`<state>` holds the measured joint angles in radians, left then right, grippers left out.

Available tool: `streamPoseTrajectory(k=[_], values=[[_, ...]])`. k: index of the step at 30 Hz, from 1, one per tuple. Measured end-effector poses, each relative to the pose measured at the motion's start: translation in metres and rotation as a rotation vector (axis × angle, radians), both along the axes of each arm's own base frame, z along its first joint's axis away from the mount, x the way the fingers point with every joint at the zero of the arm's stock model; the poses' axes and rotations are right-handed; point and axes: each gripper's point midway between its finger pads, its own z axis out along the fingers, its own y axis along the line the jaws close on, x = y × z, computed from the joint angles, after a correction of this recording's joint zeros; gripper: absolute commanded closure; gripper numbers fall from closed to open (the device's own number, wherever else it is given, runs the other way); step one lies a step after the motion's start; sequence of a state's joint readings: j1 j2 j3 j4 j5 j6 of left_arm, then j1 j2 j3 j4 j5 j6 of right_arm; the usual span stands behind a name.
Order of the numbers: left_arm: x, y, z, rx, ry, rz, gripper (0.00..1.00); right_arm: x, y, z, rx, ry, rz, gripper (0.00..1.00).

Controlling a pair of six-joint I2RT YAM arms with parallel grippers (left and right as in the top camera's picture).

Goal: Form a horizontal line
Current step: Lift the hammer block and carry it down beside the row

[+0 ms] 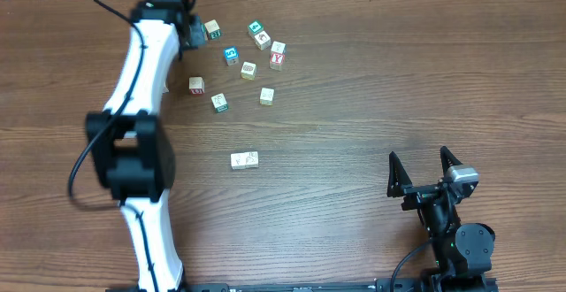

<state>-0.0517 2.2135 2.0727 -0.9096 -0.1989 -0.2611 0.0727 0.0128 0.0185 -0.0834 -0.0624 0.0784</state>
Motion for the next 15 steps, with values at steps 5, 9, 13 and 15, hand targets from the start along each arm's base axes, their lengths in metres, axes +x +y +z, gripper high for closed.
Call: streamPoseTrajectory(k=[5, 9, 13, 15], values=[[-0.055, -0.001, 0.107, -0.026, -0.086, -0.012, 0.78, 0.000, 0.000, 0.000, 0.000, 0.000, 0.000, 0.00], [-0.107, -0.006, 0.139, -0.063, -0.035, -0.030, 0.82, 0.000, 0.000, 0.000, 0.000, 0.000, 0.000, 0.00], [-0.135, -0.009, 0.122, -0.085, 0.097, -0.023, 0.84, 0.000, 0.000, 0.000, 0.000, 0.000, 0.000, 0.00], [-0.145, -0.009, 0.109, -0.092, 0.165, -0.012, 0.85, 0.000, 0.000, 0.000, 0.000, 0.001, 0.000, 0.00]])
